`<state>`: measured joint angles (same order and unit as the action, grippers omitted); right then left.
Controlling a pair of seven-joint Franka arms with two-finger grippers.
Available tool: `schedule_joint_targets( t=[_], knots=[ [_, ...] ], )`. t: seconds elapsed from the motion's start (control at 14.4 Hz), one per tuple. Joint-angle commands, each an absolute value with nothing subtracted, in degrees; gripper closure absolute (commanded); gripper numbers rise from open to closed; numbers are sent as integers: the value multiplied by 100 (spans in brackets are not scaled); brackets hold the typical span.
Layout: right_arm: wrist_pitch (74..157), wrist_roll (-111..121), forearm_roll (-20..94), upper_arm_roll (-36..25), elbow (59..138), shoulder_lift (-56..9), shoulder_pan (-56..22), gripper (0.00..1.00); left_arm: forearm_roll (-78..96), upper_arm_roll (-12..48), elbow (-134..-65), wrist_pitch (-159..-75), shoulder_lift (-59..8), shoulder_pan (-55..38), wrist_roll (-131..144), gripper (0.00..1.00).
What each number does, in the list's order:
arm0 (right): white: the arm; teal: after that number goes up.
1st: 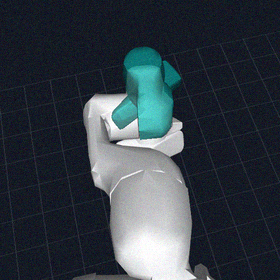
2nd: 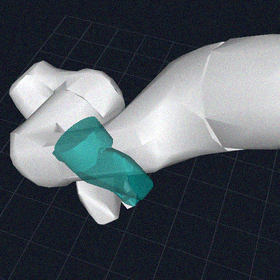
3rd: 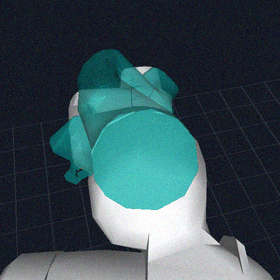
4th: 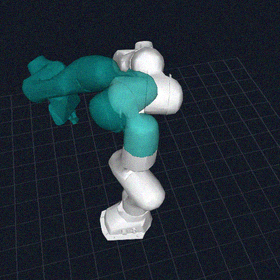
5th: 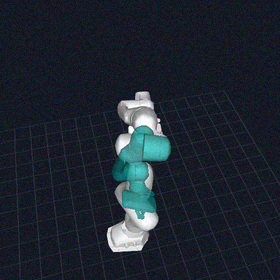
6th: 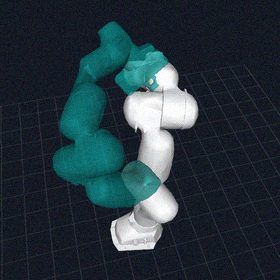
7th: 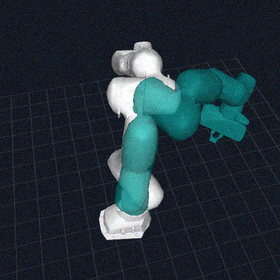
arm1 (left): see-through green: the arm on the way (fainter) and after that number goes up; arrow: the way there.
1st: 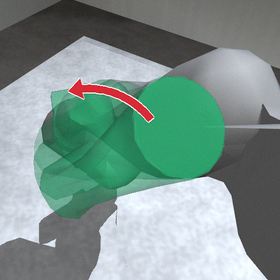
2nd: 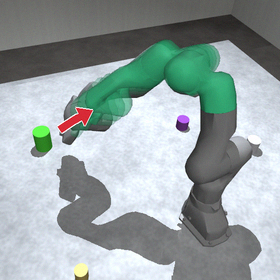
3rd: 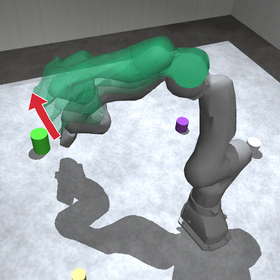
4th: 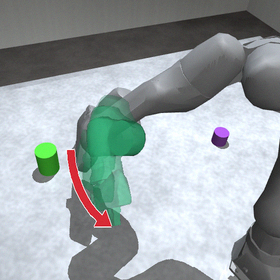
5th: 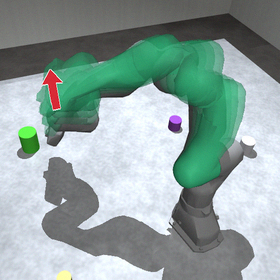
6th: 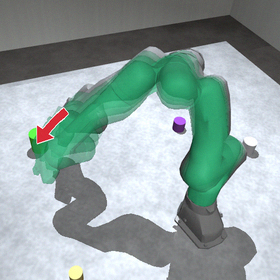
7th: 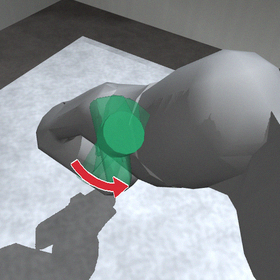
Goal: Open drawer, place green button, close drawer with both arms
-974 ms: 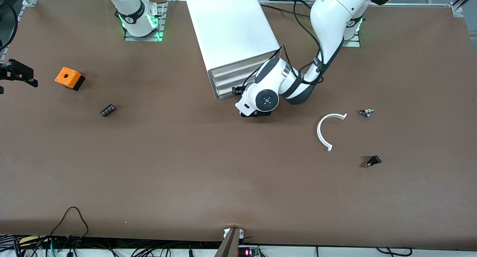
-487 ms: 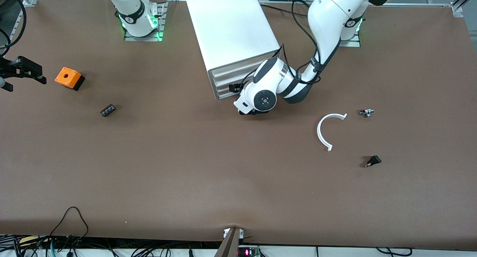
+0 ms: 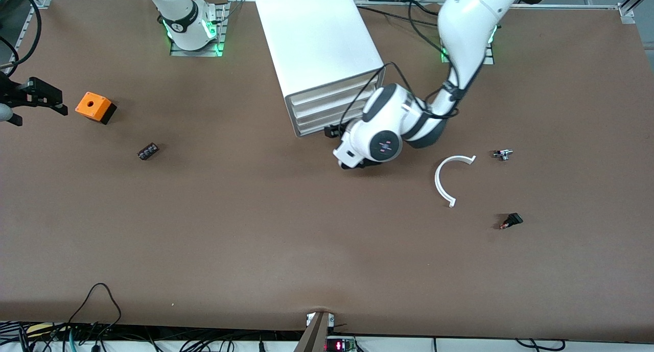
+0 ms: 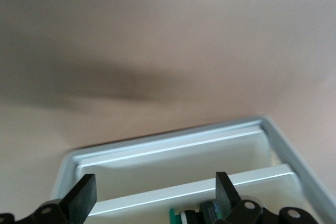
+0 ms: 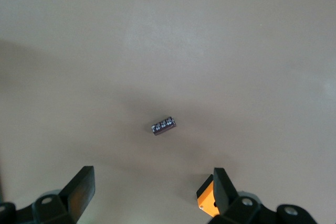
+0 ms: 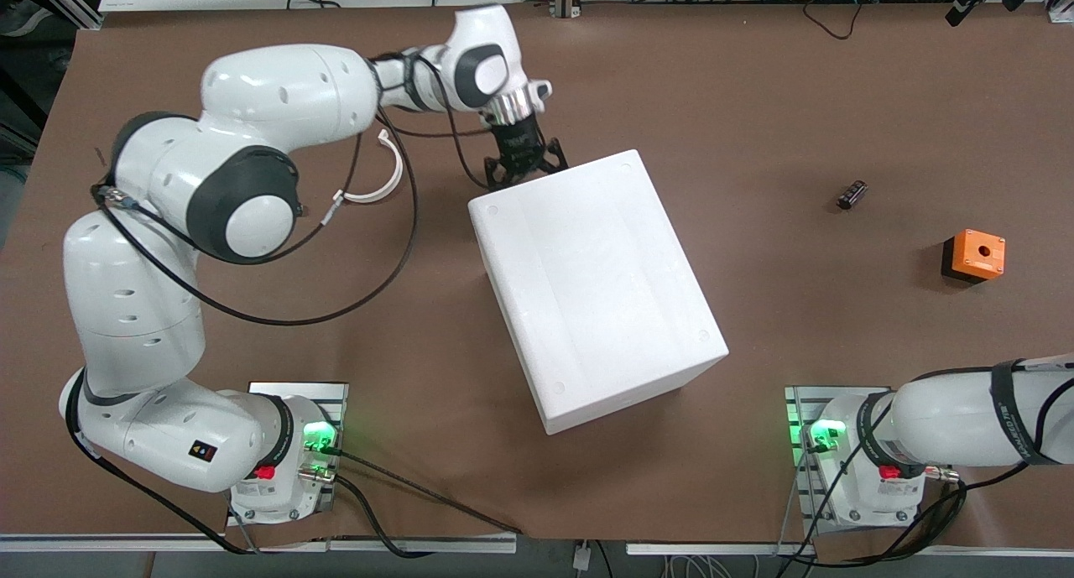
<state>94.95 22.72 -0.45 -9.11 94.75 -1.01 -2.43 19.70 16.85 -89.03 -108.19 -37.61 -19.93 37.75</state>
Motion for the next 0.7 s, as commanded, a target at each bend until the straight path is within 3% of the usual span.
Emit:
schedule_joint_targets(
  t=[0.0, 0.42, 0.63],
  knots=[
    [9475, 2320, 9, -914, 9554, -9, -255, 0, 1174, 1696, -8904, -10443, -3271, -1662, 3700, 0],
    [9475, 2303, -9, -914, 9501, -26, -246, 0, 195, 1661, -8648, -9801, -2813, -740, 1788, 0],
    [9501, 2285, -9, -905, 9475, -35, -255, 0, -666, 1661, -8631, -9291, -2243, -441, 1110, 0]
  ],
)
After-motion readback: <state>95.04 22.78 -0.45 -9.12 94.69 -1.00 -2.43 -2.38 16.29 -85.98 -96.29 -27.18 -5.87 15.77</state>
